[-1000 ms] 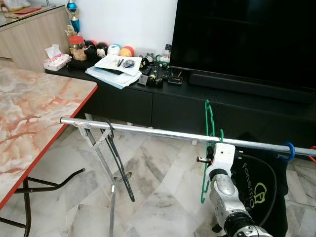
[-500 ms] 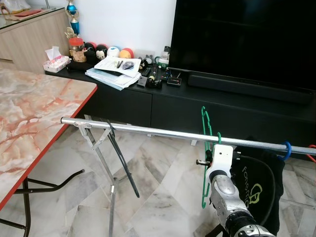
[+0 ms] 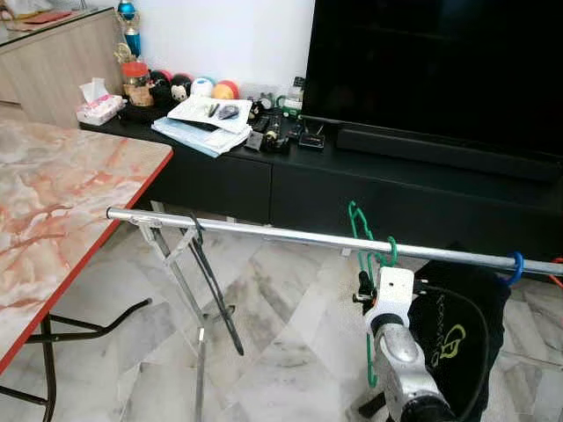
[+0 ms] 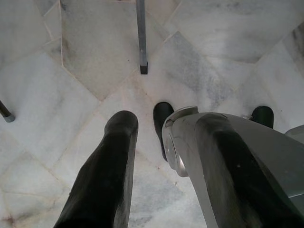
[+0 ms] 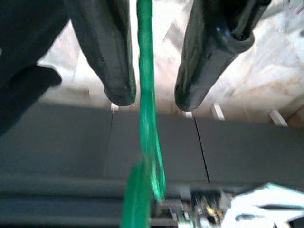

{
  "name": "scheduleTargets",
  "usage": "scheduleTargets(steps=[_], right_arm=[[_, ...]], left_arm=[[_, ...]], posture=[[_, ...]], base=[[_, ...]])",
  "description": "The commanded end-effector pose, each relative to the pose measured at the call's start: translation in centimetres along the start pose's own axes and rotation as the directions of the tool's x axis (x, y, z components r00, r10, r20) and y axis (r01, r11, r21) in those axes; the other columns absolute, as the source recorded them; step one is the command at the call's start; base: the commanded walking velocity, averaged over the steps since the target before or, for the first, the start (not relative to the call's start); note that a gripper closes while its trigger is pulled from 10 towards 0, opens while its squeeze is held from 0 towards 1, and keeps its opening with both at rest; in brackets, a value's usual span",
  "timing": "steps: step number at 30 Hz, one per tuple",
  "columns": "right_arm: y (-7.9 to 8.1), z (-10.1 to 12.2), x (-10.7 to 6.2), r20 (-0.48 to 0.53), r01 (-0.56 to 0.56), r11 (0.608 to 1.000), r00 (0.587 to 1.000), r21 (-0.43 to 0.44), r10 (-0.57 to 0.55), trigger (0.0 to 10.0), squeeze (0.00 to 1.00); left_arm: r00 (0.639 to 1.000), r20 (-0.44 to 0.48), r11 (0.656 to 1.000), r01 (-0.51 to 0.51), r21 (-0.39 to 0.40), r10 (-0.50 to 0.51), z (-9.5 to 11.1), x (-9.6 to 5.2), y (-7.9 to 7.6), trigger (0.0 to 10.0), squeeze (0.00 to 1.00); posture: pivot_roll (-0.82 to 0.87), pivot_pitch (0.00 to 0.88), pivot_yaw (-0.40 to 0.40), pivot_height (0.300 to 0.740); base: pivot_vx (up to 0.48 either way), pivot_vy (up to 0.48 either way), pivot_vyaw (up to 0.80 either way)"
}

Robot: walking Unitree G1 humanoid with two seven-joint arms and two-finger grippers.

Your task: Hang hanger

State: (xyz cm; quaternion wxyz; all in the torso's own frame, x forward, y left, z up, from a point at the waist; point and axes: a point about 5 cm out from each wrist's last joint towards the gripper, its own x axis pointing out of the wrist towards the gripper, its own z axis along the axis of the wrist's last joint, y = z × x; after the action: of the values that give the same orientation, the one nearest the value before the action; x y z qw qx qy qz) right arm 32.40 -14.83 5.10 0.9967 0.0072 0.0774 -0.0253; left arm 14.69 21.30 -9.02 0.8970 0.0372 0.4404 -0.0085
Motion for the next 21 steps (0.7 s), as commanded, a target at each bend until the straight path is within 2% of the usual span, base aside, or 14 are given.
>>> scheduleTargets(steps=[1,11,21], right_arm=[[0.0,0.7,-0.1,0.053,-0.013,1.0,0.998,-0.015,0.014,10.0,0.0],[-1.0,0.1,-2.1,0.106,0.012,1.0,0.994,-0.016,-0.011,10.0,0.0],[-2.1,1.1,-4.1,0.205,0.05,0.999,0.978,0.004,-0.049,10.0,0.0]], left_arm=[[0.999,-0.039,1.0,0.019,0.011,-0.018,-1.0,-0.2,-0.4,10.0,0.0],[0.999,-0.039,1.0,0.027,0.017,-0.026,-0.9,-0.2,-0.3,10.0,0.0],[0.999,-0.032,1.0,0.022,0.02,-0.021,-0.9,-0.2,-0.2,10.0,0.0]], posture=[[0.08,0.068,-0.048,0.74],[0.08,0.066,-0.049,0.74],[0.07,0.067,-0.05,0.74]], base=[[0.0,0.0,0.0],[0.0,0.0,0.0],[0.0,0.0,0.0]])
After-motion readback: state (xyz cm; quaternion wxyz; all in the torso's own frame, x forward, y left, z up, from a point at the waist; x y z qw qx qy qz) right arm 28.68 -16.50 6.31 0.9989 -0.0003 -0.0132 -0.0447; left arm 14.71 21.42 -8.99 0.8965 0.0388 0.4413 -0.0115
